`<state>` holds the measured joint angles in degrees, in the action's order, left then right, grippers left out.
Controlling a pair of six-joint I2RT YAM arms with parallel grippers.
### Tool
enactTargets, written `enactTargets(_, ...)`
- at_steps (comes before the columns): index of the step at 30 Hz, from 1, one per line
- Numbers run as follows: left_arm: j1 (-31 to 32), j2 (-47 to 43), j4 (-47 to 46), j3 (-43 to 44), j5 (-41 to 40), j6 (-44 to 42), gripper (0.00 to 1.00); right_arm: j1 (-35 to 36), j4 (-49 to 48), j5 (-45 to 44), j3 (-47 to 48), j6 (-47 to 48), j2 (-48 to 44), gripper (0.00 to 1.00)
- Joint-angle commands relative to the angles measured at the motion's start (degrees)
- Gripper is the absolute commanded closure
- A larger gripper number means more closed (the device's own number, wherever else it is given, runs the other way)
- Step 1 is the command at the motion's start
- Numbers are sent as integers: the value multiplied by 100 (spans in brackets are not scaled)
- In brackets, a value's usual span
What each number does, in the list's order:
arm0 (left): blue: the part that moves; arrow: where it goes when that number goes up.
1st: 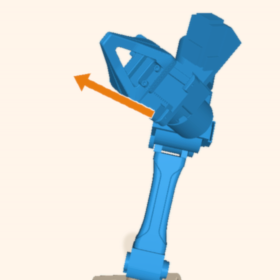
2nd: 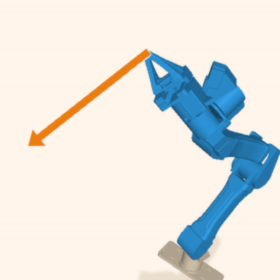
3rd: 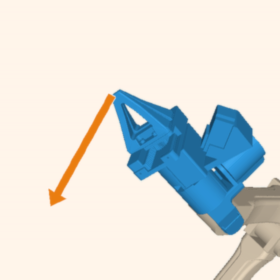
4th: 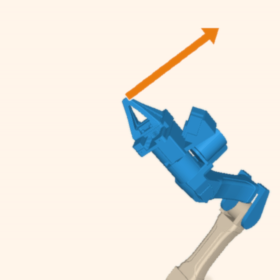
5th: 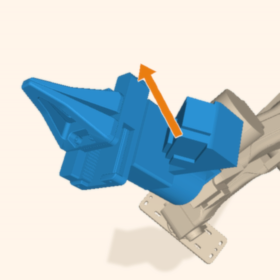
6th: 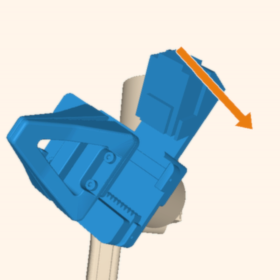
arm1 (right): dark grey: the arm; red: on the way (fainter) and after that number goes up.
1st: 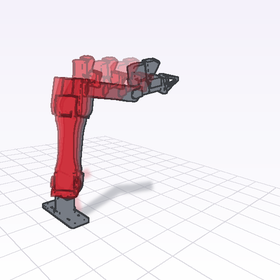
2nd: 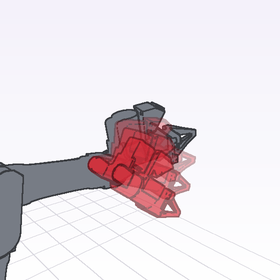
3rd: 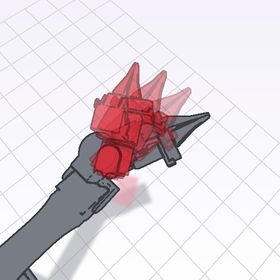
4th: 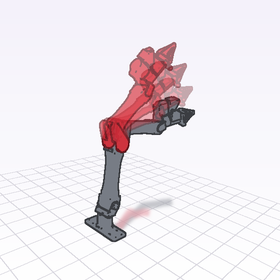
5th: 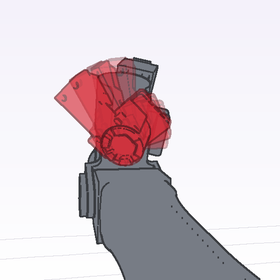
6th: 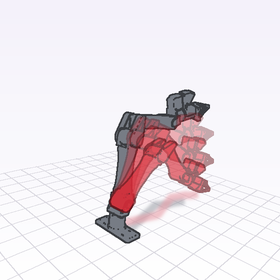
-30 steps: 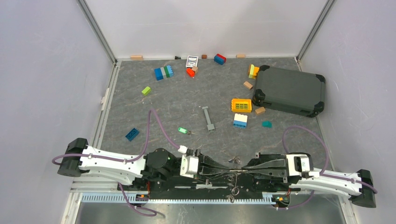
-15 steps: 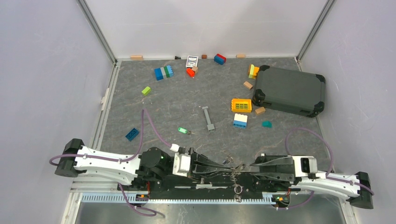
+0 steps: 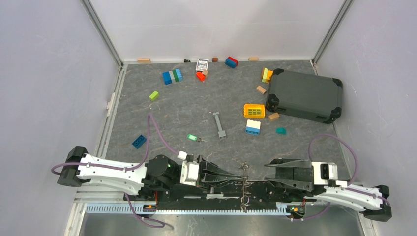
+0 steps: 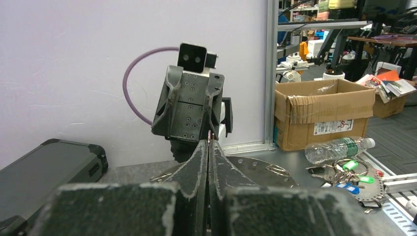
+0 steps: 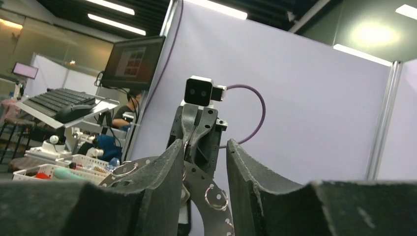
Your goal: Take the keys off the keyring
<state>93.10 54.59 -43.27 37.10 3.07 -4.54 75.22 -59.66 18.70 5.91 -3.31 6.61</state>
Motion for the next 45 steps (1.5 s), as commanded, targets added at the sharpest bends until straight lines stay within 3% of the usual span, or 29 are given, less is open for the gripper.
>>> enactTargets(1,15,-38,-261,132,26,-52,98,1,1907,-48,891,269,181,58)
enactTargets(10,14,-19,-30,226,294,-64,98,-1,4138,220,2285,223,1087,79)
enactTargets(24,15,-356,592,206,147,-267,98,1,5417,181,2888,126,1232,71)
enactTargets(30,15,-556,742,126,-18,-323,98,1,5465,11,2902,200,1090,69)
enactTargets(45,12,-577,842,142,-164,-427,98,2,5112,602,2811,-3,1196,67)
